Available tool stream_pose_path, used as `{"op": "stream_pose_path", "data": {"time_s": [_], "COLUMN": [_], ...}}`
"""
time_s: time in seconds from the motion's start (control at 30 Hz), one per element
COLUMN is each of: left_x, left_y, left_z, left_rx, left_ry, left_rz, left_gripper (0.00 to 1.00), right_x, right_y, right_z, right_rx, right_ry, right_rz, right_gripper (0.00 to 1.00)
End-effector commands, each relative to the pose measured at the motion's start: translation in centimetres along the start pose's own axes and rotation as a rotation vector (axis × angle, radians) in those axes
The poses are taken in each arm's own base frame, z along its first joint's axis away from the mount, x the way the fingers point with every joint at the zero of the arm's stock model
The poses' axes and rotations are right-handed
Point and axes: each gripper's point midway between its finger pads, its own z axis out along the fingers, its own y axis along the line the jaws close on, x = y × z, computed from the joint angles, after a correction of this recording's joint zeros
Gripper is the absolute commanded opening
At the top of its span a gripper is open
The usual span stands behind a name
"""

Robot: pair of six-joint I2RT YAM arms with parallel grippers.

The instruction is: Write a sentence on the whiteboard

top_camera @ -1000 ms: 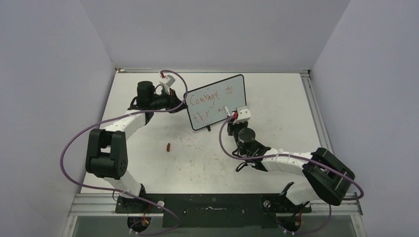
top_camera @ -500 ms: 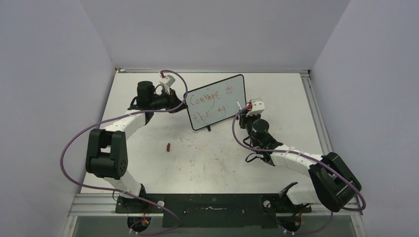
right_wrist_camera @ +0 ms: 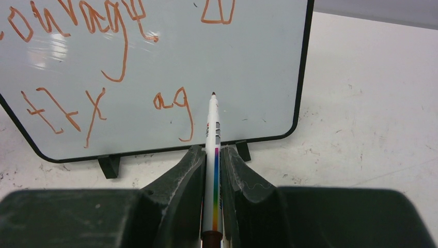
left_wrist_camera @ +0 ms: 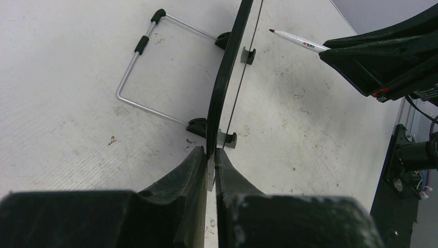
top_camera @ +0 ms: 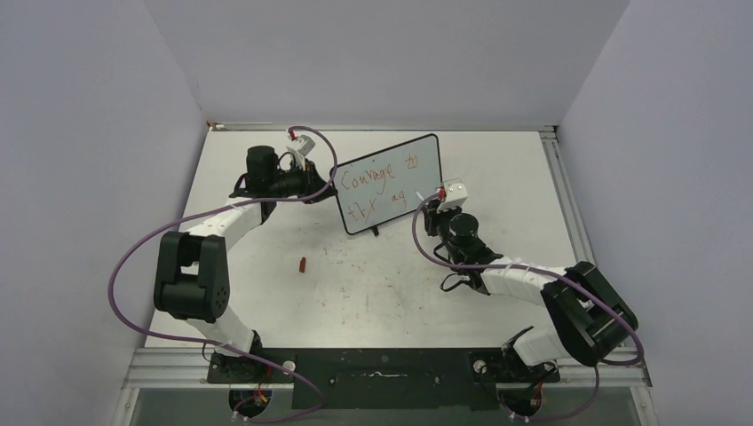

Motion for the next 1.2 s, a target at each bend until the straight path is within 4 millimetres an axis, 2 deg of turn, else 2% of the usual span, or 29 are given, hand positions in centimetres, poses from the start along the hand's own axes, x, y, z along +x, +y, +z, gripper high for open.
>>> {"op": "stream_pose_path", "data": {"time_s": [0.0,0.43,0.87,1.17], "left_x": [-2.4,-2.4,-2.3,-2.3], "left_y": [-1.1,-1.1,-1.1,-1.0], "left_z": [-0.5,-0.4,-0.4,-0.4], "left_rx": [0.026,0.026,0.027,0.026], "left_ry": [-0.038,-0.037,-0.034,-0.034], "left_rz": [0.052,0.052,0.05,0.05], "left_gripper": [0.0,0.0,0.0,0.0], "right_x": [-1.9,-1.0,-1.3,-0.4], "right_y": [0.1,0.6,0.9,2.0], "right_z": [0.7,1.7,2.7,2.8], "right_rx": [-0.007,-0.024,-0.021,-0.038], "right_ry": [-0.068,-0.041,-0.049,-0.026], "right_rz": [0.025,0.007,-0.005,-0.027], "right_gripper": [0.05,0.05,0.05,0.05]}}
